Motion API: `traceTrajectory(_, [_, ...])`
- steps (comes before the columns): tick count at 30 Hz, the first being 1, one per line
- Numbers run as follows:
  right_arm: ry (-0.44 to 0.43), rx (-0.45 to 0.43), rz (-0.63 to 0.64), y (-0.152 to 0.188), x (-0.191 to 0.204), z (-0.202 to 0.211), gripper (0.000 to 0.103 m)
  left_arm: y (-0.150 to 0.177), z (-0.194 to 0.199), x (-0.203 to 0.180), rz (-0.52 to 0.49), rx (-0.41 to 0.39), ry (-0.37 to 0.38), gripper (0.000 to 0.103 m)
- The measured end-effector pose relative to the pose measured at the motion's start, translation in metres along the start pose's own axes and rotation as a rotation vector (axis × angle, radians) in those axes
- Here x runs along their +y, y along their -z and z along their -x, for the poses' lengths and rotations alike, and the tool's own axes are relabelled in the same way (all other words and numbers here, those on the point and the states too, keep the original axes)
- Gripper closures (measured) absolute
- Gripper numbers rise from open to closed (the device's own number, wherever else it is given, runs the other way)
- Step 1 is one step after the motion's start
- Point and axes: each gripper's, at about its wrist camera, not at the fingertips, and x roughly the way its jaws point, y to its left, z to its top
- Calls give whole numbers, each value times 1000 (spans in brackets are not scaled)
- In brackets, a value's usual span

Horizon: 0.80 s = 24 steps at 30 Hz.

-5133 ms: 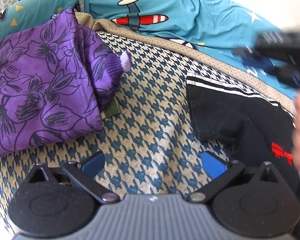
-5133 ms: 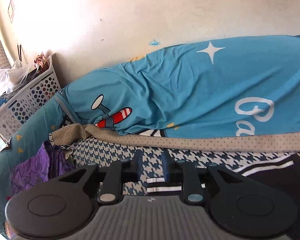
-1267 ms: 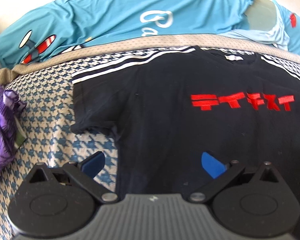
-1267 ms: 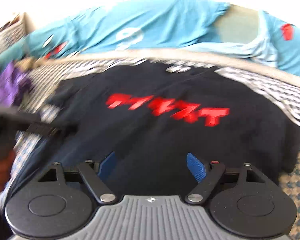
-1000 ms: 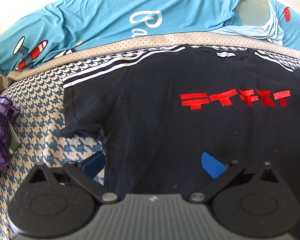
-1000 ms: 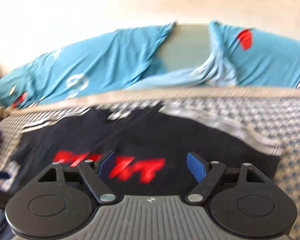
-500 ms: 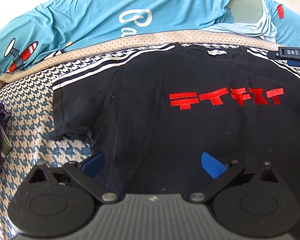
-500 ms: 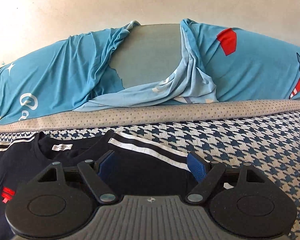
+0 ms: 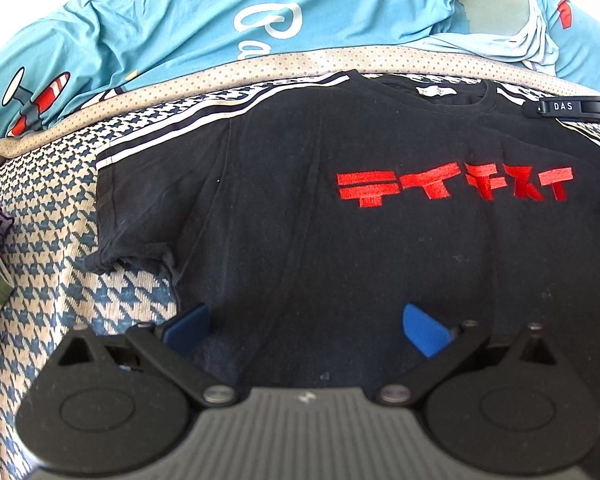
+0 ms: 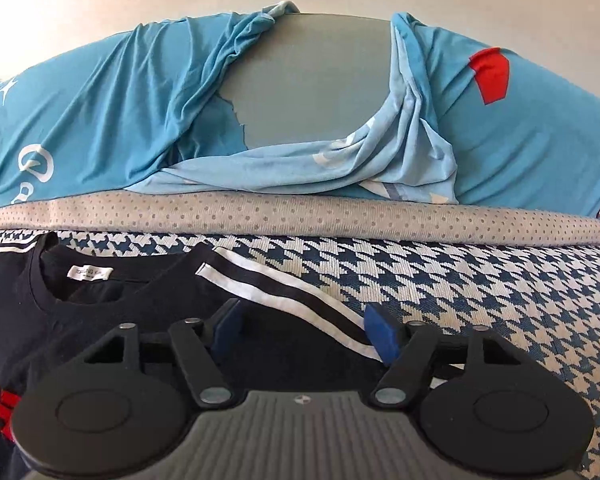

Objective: Fold clothes

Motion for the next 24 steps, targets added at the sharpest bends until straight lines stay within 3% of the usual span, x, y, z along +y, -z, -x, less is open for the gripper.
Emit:
traceTrajectory(7, [-3, -36, 75, -1, 9, -1, 82, 0, -3, -3, -7, 5, -6, 0])
traceTrajectory(10, [7, -47, 85, -1, 9, -2, 91, 0, -5, -3, -6, 4, -5, 0])
traceTrajectory(15, [49, -71, 63, -7, 9, -3, 98, -1, -7, -2, -2, 4, -1, 0])
traceTrajectory(21, [88, -82, 83, -8, 17, -12, 96, -1, -9, -4, -11, 0, -9, 0])
traceTrajectory(24, [78, -67, 23, -13, 11, -8, 95, -1, -9, -4, -7, 1, -11, 0])
